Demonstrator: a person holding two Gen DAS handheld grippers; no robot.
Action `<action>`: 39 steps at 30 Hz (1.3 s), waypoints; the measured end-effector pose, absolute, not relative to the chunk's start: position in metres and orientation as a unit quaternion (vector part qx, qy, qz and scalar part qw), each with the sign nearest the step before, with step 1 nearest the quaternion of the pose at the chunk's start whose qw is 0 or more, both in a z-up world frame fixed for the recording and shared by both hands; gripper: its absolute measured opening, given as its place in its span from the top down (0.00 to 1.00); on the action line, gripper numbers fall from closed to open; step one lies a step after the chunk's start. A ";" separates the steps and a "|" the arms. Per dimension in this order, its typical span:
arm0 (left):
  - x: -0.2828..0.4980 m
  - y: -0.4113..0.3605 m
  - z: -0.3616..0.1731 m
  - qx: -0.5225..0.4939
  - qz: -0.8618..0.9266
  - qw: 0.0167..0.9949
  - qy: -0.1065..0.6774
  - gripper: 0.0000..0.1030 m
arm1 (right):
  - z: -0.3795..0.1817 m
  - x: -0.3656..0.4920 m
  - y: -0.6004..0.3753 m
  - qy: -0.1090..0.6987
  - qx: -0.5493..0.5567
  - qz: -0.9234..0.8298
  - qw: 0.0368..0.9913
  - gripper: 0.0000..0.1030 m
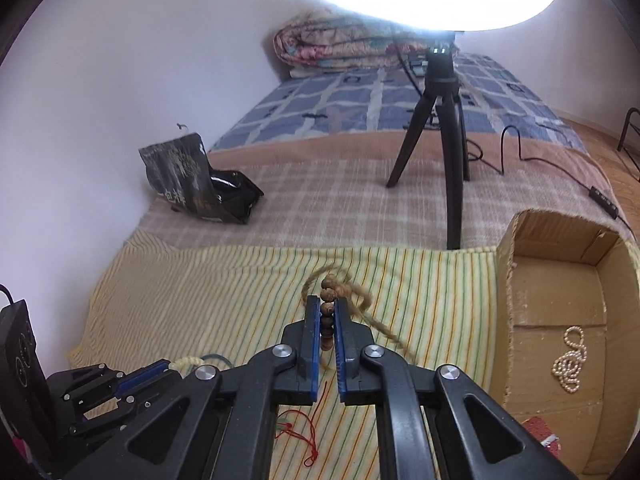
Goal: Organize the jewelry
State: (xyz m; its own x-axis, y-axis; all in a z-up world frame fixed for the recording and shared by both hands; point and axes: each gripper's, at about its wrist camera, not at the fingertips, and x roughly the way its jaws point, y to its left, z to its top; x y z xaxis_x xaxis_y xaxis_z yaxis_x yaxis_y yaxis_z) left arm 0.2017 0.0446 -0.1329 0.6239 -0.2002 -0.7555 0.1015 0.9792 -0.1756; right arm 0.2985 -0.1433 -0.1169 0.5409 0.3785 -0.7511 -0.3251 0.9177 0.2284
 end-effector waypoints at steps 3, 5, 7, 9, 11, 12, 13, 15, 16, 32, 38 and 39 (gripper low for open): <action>0.200 0.044 -0.129 -0.062 -0.083 0.900 0.423 0.95 | -0.115 0.297 -0.148 0.434 0.034 0.201 0.877 0.96; 0.198 0.043 -0.126 -0.059 -0.084 0.901 0.421 0.95 | -0.115 0.295 -0.149 0.435 0.035 0.201 0.877 0.97; 0.196 0.041 -0.121 -0.060 -0.086 0.904 0.415 0.95 | -0.110 0.292 -0.151 0.431 0.033 0.202 0.879 0.97; 0.194 0.038 -0.117 -0.062 -0.090 0.905 0.410 0.95 | -0.101 0.289 -0.153 0.421 0.033 0.205 0.883 0.97; 0.191 0.035 -0.112 -0.065 -0.095 0.907 0.406 0.95 | -0.090 0.283 -0.156 0.410 0.033 0.208 0.888 0.97; 0.189 0.034 -0.109 -0.066 -0.097 0.908 0.403 0.95 | -0.085 0.280 -0.157 0.404 0.033 0.210 0.890 0.97; 0.187 0.032 -0.105 -0.067 -0.100 0.909 0.399 0.95 | -0.079 0.278 -0.158 0.397 0.033 0.211 0.893 0.96; 0.185 0.029 -0.098 -0.069 -0.105 0.912 0.391 0.95 | -0.066 0.273 -0.162 0.385 0.036 0.213 0.897 0.97; 0.184 0.028 -0.094 -0.072 -0.107 0.913 0.387 0.95 | -0.060 0.270 -0.164 0.379 0.039 0.214 0.900 0.97; 0.177 0.010 -0.047 -0.104 -0.141 0.924 0.339 0.95 | -0.007 0.242 -0.200 0.319 0.045 0.207 0.924 0.96; 0.176 -0.018 -0.040 -0.095 -0.165 0.923 0.333 0.95 | 0.002 0.239 -0.226 0.308 0.049 0.189 0.931 0.96; 0.176 -0.024 -0.039 -0.093 -0.170 0.923 0.333 0.95 | 0.003 0.239 -0.231 0.307 0.049 0.185 0.932 0.96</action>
State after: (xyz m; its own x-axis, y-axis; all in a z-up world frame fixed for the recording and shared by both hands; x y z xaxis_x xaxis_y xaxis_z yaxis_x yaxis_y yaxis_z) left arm 0.1762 -0.0238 -0.0393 0.7202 -0.3759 -0.5832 0.2522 0.9249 -0.2847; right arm 0.2390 -0.2310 0.0030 0.7434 0.3744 -0.5542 -0.3139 0.9270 0.2052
